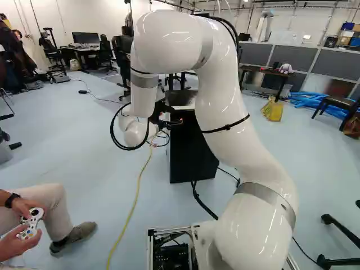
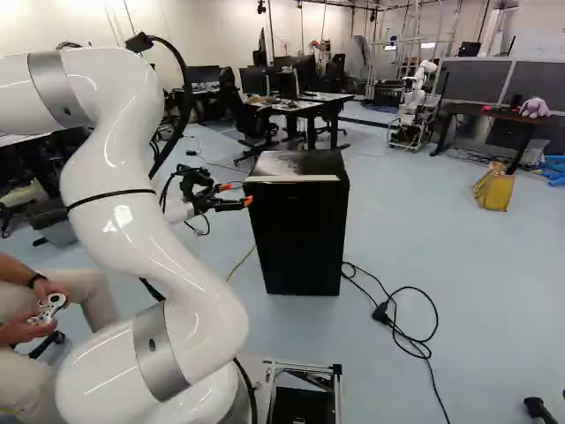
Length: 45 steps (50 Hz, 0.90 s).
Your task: Grab a drink from the fridge
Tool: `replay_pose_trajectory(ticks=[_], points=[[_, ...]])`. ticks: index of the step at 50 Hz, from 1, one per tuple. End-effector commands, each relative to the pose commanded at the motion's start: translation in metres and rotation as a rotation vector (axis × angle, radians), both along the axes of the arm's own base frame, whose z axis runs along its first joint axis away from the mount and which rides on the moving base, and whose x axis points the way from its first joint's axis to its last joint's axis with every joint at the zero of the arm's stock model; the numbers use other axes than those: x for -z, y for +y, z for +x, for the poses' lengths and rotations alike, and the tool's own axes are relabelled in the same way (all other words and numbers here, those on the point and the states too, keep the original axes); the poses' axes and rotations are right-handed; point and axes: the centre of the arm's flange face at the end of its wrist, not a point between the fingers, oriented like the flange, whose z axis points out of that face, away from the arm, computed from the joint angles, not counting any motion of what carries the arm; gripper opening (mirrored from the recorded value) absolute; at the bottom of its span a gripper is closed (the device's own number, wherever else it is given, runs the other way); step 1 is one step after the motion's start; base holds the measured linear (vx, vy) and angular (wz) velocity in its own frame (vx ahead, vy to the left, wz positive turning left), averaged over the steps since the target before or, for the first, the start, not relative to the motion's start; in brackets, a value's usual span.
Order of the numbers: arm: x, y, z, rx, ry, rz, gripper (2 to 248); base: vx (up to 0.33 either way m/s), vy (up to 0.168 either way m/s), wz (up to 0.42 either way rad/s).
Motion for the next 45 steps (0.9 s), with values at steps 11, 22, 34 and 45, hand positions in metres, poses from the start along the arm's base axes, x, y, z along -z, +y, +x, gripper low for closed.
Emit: replay_pose_trajectory(ticks=[11,22,34,45], points=[[0.009,0.001,0.003,0.002,0.010,-0.007,247,0.000,0.000,0.000],[0.024,0.002,0.006,0.004,0.026,-0.020,247,0.000,0.000,0.000],[0.032,0.001,0.011,0.012,0.031,-0.024,247,0.000,0.000,0.000],[0.033,-0.004,0.018,0.026,0.028,-0.021,247,0.000,0.000,0.000]])
